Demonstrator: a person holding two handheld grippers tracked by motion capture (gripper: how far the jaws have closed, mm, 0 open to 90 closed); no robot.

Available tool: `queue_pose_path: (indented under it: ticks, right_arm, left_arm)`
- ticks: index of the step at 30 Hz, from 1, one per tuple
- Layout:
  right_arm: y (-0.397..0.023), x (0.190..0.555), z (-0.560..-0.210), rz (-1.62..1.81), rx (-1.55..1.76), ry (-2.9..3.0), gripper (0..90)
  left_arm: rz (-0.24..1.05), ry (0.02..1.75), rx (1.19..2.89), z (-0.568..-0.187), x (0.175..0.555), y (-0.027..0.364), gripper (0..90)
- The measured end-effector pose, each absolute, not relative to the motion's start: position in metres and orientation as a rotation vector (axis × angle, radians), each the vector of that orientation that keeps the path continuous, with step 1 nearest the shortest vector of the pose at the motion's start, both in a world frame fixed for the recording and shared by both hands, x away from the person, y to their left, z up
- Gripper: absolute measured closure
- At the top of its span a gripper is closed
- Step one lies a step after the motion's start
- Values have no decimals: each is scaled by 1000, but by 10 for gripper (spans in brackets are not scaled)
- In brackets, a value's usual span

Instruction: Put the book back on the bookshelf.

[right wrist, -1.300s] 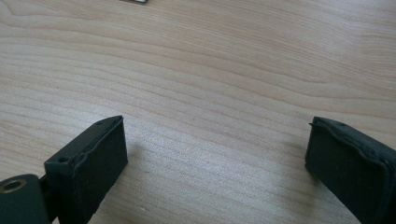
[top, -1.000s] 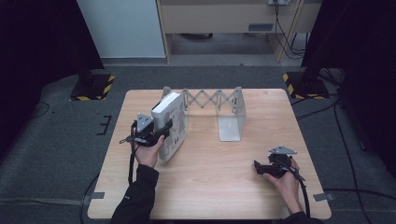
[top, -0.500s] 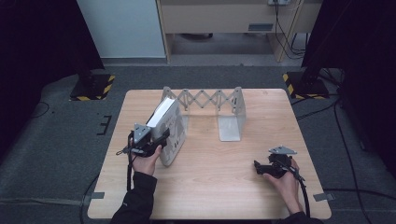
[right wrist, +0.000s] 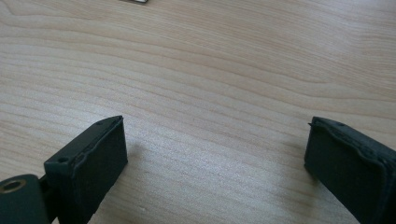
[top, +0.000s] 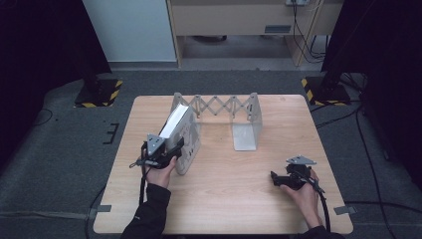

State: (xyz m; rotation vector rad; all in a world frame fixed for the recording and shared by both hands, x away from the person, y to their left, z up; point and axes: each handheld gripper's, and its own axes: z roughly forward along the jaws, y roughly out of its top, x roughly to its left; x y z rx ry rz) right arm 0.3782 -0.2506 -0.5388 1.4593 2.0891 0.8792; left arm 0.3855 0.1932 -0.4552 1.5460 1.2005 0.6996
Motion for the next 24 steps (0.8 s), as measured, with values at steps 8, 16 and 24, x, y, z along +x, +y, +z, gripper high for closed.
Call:
queue_pose_path:
  ticks: [8,16,24]
  right_arm:
    - [-250,378,-539,877,1460,2088,59]
    - [-250,379,-539,880,1464,2086,57]
    - [-250,379,-539,880,1464,2086,56]
  left_arm:
    - [715,1180,1531,-459,389,192,505]
    - [768,1173,1502,-463,396,186,510]
    - [776,1163,1506,-464,405,183,508]
